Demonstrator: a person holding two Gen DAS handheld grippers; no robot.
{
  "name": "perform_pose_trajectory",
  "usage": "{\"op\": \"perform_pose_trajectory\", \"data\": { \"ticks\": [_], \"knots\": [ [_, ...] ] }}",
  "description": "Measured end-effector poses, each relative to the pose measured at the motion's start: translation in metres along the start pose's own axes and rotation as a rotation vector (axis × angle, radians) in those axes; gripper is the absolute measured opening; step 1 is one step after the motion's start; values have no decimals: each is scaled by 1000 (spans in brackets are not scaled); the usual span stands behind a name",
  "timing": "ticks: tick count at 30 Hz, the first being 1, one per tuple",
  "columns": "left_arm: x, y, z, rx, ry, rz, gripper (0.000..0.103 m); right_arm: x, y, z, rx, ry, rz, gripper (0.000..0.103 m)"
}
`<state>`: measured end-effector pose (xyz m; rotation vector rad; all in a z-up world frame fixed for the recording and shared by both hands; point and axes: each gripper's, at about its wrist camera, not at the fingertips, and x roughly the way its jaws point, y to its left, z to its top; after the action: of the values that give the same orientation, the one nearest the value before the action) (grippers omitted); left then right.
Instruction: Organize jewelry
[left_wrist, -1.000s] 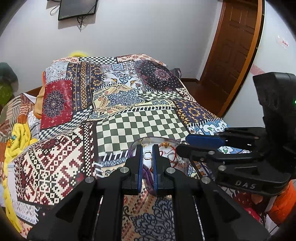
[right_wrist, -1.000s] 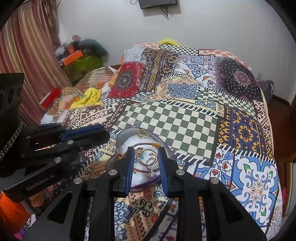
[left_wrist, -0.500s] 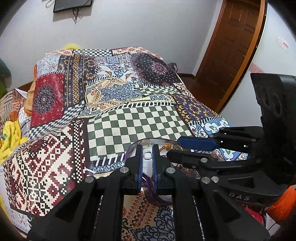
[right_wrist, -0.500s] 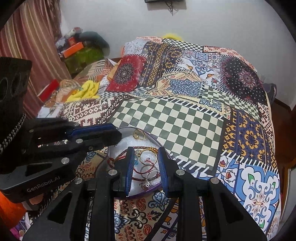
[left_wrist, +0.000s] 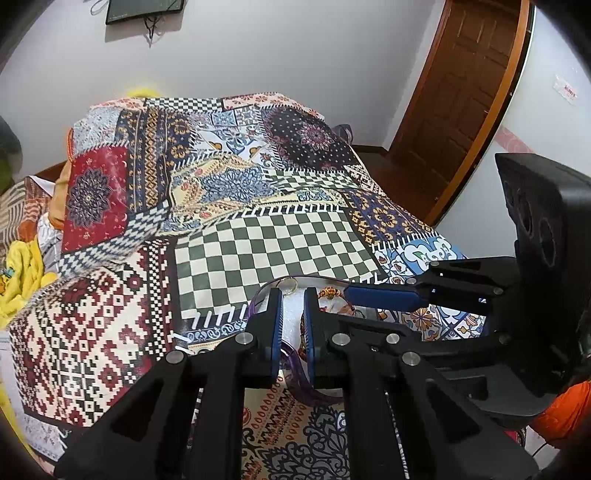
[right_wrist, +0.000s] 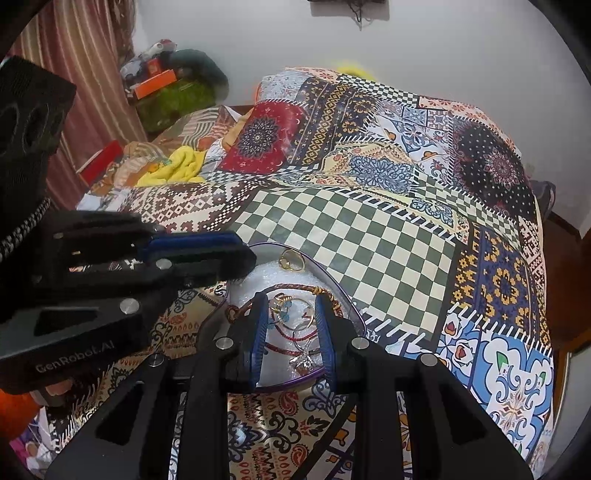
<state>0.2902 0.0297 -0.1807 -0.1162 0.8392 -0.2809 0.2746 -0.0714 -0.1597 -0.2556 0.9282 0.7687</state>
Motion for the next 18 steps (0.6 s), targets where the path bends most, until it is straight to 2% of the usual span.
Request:
{"op": "perform_pose_trajectory", "data": {
  "ticks": [10, 18],
  "knots": [
    [-41, -12, 3, 16, -56, 27, 8, -28, 6, 3, 12, -36, -19, 23],
    [-96, -32, 5, 34, -137, 44, 8, -92, 18, 6, 30, -156, -62, 23]
  ]
}}
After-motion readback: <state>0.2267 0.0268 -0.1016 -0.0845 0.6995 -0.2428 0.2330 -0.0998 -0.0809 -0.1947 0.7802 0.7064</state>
